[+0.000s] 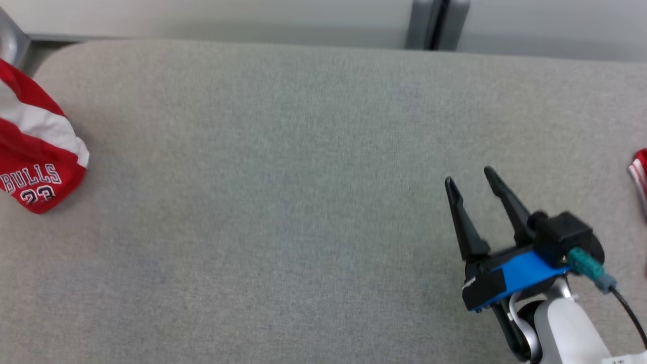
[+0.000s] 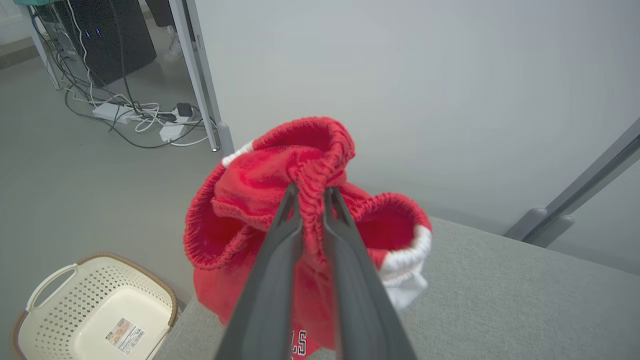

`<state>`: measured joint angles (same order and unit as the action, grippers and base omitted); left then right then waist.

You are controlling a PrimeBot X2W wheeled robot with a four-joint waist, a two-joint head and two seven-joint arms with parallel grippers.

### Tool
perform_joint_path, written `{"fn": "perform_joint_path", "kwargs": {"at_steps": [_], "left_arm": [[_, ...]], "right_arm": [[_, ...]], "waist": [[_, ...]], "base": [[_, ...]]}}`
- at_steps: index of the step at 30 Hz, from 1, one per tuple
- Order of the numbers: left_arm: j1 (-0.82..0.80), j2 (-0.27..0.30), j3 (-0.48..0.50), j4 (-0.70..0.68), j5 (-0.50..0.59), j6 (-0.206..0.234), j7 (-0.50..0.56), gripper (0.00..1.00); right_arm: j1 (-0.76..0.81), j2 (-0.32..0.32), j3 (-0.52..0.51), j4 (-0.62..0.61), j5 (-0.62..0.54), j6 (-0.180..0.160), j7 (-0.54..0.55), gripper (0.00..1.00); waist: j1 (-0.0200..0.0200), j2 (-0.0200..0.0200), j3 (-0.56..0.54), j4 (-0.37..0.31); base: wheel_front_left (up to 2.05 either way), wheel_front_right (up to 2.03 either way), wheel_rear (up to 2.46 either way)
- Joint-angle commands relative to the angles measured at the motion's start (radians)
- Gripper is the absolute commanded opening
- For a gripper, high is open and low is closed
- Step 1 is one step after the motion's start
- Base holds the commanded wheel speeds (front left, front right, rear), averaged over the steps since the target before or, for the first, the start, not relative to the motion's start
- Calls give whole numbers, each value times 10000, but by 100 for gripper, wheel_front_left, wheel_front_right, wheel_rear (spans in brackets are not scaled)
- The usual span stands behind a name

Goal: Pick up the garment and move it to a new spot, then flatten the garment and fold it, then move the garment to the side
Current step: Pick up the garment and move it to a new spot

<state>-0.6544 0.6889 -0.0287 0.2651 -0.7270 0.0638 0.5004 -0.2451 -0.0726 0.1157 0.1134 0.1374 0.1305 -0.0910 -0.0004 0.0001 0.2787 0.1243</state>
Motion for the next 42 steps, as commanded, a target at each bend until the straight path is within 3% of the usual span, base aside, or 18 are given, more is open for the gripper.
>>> {"fn": "perform_joint_path", "kwargs": {"at_steps": [1,5,10,21,27,33,37,39,40,42], "left_arm": [[-321,70,-161,-213,81,-159,82,0],[-1208,1,-762,-1075,284,-541,379,0],[-2257,-624,-1578,-2266,270,-825,775,0],[-2461,-3236,-3006,-3375,-506,-611,638,0],[-1083,-4586,-3213,-2366,-959,-378,-631,0],[758,-4888,-3382,-275,-655,-267,-1985,0],[1692,-4741,-3499,1186,-25,133,-3000,0],[1964,-4763,-3570,1725,208,166,-3550,89],[2091,-4817,-3505,1963,219,168,-3863,100],[2310,-4823,-3525,2316,365,4,-4496,100]], "right_arm": [[192,48,-25,77,51,6,-47,100],[551,134,-23,202,174,6,-65,100],[903,183,-37,139,257,6,68,100],[940,217,-6,-241,363,6,272,100],[793,220,29,-269,601,6,169,100],[635,221,52,-145,750,6,-29,100],[602,223,10,-85,737,6,-35,100],[598,217,-11,-66,726,6,3,100],[612,217,-6,-63,717,6,26,100],[691,217,-58,-60,680,6,78,100]], "waist": [[4,-1,-678,-407],[4,-1,-1579,-625],[4,-1,-2177,-1062],[4,-1,-2039,-2566],[4,-1,-1576,-3264],[4,-1,-1282,-3512],[4,-1,-1265,-3347],[4,-1,-1313,-3185],[4,-1,-1345,-3095],[4,-1,-1434,-2887]], "base": [[0,0,0],[0,0,0],[0,0,0],[0,0,0],[0,0,0],[0,0,0],[0,0,0],[0,0,0],[0,0,0],[0,0,0]]}}
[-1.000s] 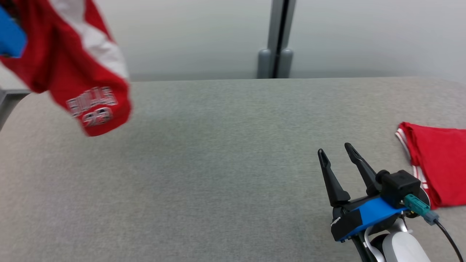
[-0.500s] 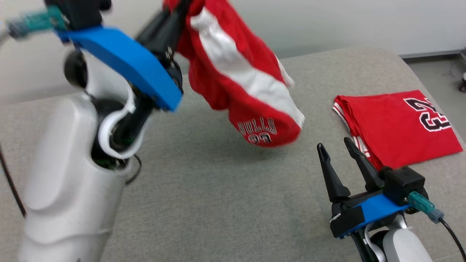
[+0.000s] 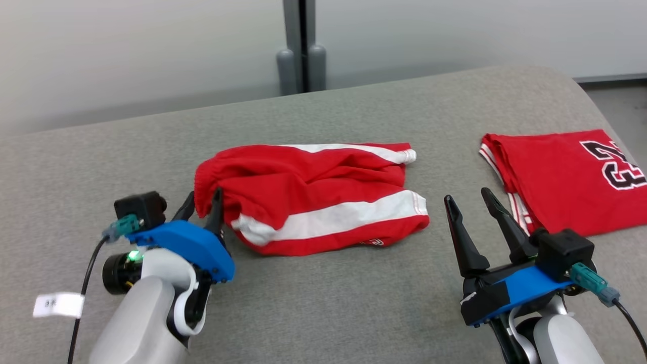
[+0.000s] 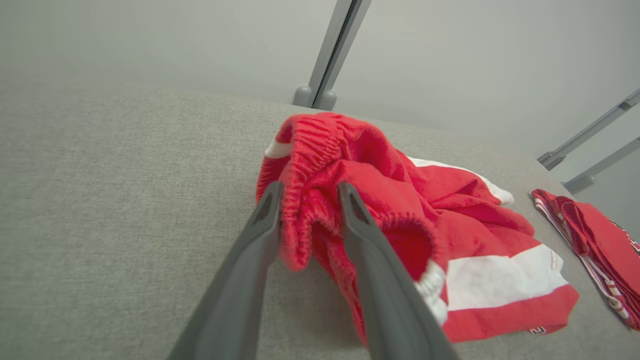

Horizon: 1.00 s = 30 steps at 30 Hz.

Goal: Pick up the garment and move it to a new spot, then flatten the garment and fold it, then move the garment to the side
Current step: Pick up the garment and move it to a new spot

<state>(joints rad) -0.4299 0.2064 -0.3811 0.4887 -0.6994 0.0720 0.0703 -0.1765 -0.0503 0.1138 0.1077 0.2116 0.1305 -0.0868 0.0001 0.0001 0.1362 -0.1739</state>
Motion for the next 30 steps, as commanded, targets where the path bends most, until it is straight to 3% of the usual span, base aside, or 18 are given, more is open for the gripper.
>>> {"fn": "perform_joint_path", "kwargs": {"at_steps": [1,8,12,23,30], "left_arm": [[200,-10,34,220,88,-151,-503,100],[1043,41,220,352,89,-818,-2368,100],[1617,232,365,-207,332,-886,-3087,100],[3489,551,1394,-2865,1833,-261,-3353,100],[4410,647,1637,-3264,2273,-42,-3359,100]], "right_arm": [[55,-5,-62,-13,-58,6,42,100],[462,-6,-550,-170,-102,6,210,100],[717,-8,-838,-300,-189,6,299,100],[1418,-9,-1346,-382,-266,6,372,100],[1801,-7,-1515,-248,-321,6,296,100]], "waist": [[-1,-1,-58,203],[-1,-1,-456,912],[-1,-1,-633,1237],[-1,-1,-1070,1514],[-1,-1,-1276,1546]], "base": [[0,0,0],[0,0,0],[0,0,0],[0,0,0],[0,0,0]]}}
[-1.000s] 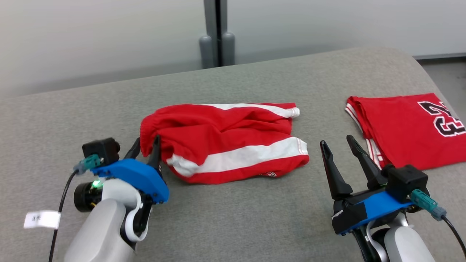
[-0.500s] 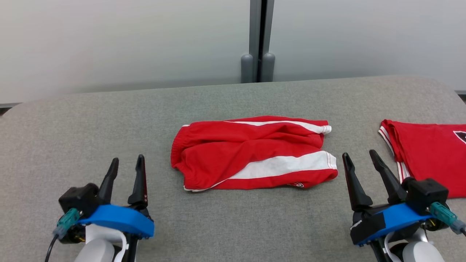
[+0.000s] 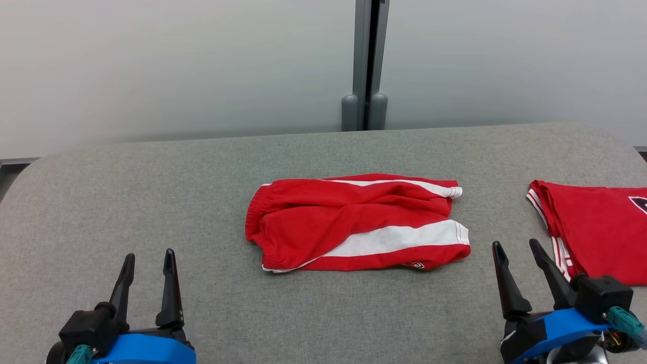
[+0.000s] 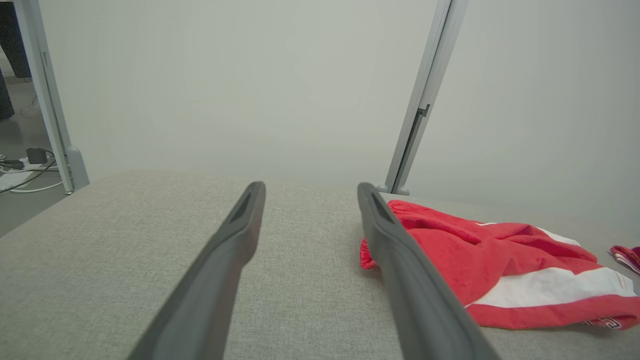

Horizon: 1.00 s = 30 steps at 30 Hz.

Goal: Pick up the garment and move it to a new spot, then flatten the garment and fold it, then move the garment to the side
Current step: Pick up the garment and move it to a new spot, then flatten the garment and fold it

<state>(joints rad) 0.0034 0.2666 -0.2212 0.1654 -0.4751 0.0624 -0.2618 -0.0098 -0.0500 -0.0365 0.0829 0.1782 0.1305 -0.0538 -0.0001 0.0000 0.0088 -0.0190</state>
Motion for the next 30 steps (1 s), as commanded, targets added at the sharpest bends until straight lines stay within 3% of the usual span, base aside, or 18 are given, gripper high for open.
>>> {"fn": "perform_joint_path", "kwargs": {"at_steps": [1,26,30], "left_arm": [[139,48,33,-44,36,54,-38,100],[130,167,-371,-239,126,141,316,100],[-83,288,-747,-107,342,-27,678,100]], "right_arm": [[183,-11,-33,27,34,6,-52,100],[-285,-11,-58,239,167,6,12,100],[-436,-11,-63,247,182,6,122,100]], "waist": [[1,0,-26,2],[1,0,95,-12],[1,0,213,-14]], "base": [[0,0,0],[0,0,0],[0,0,0]]}}
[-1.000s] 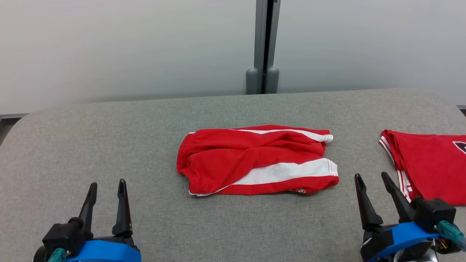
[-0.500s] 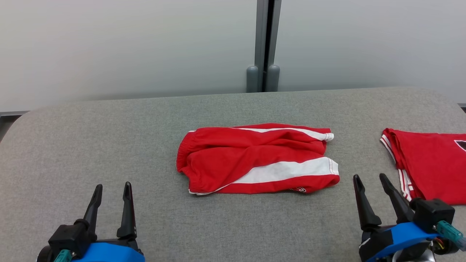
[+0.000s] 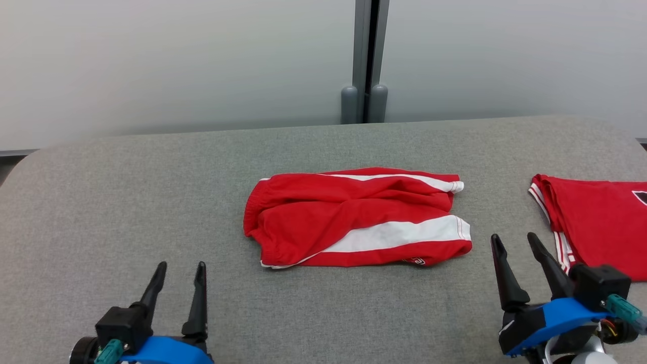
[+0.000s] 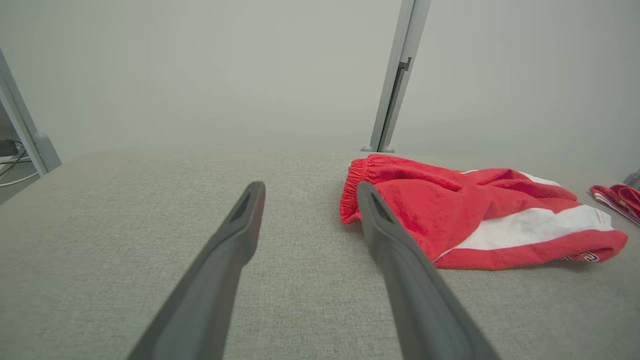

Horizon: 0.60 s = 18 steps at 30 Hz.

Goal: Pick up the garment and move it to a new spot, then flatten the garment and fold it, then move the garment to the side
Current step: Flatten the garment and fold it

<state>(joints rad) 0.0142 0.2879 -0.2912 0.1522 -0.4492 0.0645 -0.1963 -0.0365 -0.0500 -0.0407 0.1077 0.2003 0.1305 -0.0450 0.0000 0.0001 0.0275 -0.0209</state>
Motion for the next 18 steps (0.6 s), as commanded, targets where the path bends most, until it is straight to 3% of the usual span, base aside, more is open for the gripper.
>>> {"fn": "perform_joint_path", "kwargs": {"at_steps": [1,11,18], "left_arm": [[-299,72,-180,108,109,-147,130,100],[-1773,-188,-1504,2554,372,-1460,602,100],[-3217,-356,-2159,3986,359,-1852,467,100]], "right_arm": [[-219,-11,-19,76,13,6,173,100],[-1751,-12,402,1808,-212,6,2195,100],[-3139,-14,710,2958,-230,6,3054,100]], "waist": [[0,-1,76,-1],[0,-1,906,-290],[0,-1,1615,-442]], "base": [[0,0,0],[0,0,0],[0,0,0]]}}
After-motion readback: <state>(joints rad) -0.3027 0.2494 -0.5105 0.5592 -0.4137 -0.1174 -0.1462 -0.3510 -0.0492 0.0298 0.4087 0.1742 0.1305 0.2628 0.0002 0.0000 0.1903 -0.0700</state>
